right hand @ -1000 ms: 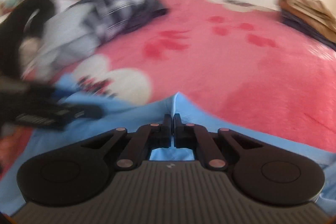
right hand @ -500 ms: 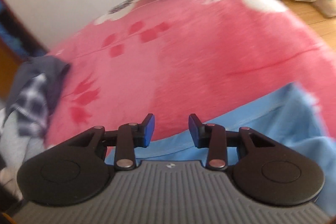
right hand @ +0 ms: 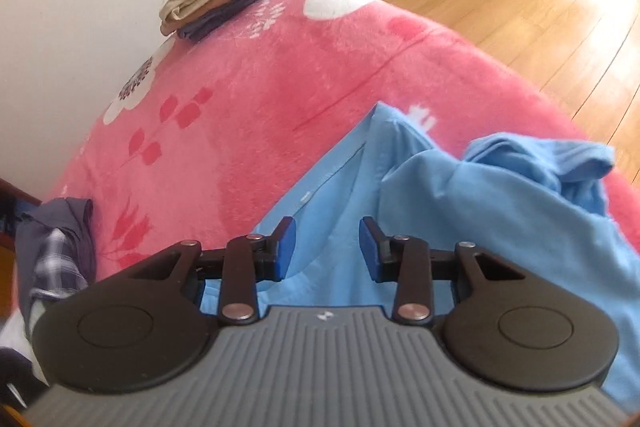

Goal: Fold clothes

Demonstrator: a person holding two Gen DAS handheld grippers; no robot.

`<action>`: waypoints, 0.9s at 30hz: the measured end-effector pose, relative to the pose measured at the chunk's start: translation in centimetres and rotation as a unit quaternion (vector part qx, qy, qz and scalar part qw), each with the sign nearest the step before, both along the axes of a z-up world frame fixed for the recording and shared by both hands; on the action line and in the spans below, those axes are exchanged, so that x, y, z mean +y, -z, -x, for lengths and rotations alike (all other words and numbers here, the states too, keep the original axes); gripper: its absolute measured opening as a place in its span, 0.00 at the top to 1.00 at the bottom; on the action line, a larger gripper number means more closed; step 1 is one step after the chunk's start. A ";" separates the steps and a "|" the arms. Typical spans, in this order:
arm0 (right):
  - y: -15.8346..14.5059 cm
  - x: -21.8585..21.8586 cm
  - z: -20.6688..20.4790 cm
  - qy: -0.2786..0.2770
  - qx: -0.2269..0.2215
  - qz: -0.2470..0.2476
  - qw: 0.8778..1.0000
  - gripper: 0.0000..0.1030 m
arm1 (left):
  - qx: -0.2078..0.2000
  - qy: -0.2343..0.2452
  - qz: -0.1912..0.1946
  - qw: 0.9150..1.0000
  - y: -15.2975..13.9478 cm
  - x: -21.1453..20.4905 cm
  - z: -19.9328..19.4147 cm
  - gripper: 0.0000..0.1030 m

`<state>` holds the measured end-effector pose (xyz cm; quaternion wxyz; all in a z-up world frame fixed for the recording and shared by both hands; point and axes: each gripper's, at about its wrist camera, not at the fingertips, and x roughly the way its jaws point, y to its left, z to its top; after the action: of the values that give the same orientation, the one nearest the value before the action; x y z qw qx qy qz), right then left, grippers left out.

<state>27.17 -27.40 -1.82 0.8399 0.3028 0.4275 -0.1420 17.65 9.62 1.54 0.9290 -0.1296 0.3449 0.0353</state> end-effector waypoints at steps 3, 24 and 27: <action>-0.4 0.3 0.5 -0.011 -0.014 0.020 1.000 0.67 | 0.002 -0.005 0.016 1.000 -0.1 0.5 0.2 0.41; 1.9 -0.7 1.3 -0.014 -0.017 -0.063 0.998 0.66 | 0.032 -0.037 -0.024 0.999 2.2 4.1 1.6 0.37; 3.1 -1.3 1.5 -0.041 -0.040 -0.090 0.994 0.67 | 0.038 -0.036 0.001 0.999 2.7 4.8 1.8 0.37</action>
<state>25.68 -28.65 -4.89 0.8308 0.3645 0.4168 -0.0567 15.81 14.42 -1.13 0.9134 -0.1412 0.3748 0.0734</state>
